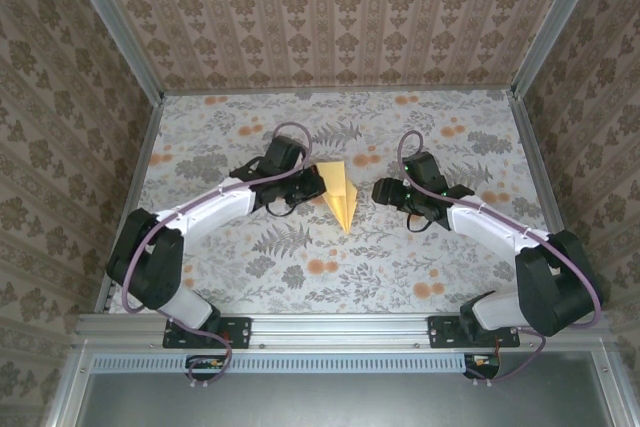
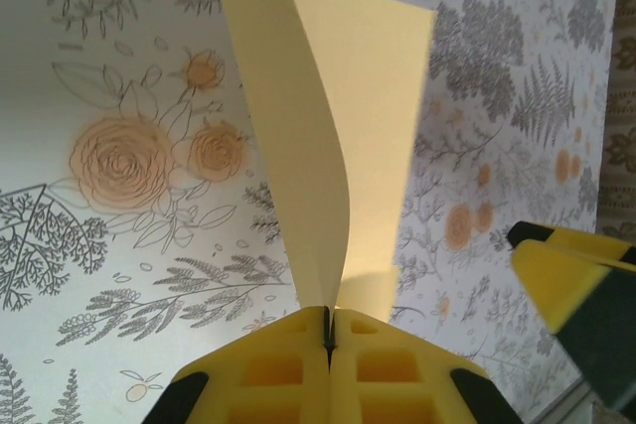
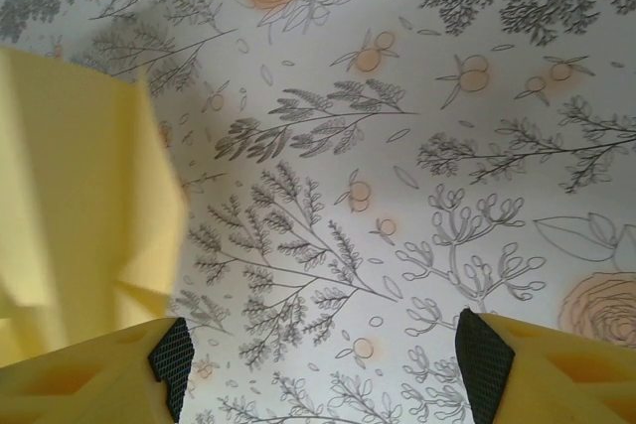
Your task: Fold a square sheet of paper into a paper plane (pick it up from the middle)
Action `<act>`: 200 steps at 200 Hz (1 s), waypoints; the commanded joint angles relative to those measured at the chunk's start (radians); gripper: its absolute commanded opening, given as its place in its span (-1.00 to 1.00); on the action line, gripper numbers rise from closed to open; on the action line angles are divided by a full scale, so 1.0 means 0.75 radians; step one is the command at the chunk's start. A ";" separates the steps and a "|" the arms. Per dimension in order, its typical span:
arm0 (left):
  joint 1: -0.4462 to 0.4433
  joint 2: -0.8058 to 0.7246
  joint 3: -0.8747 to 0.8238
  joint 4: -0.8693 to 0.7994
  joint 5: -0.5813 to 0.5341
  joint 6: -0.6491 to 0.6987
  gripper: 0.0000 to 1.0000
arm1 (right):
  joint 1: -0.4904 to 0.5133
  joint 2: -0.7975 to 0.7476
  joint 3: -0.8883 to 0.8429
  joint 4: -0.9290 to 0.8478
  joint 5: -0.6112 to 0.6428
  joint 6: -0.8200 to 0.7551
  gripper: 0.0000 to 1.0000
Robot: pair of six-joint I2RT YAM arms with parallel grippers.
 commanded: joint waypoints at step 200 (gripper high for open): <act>0.121 0.110 -0.416 0.394 0.136 0.043 -1.00 | 0.390 0.488 0.315 -0.066 -0.169 -0.167 0.57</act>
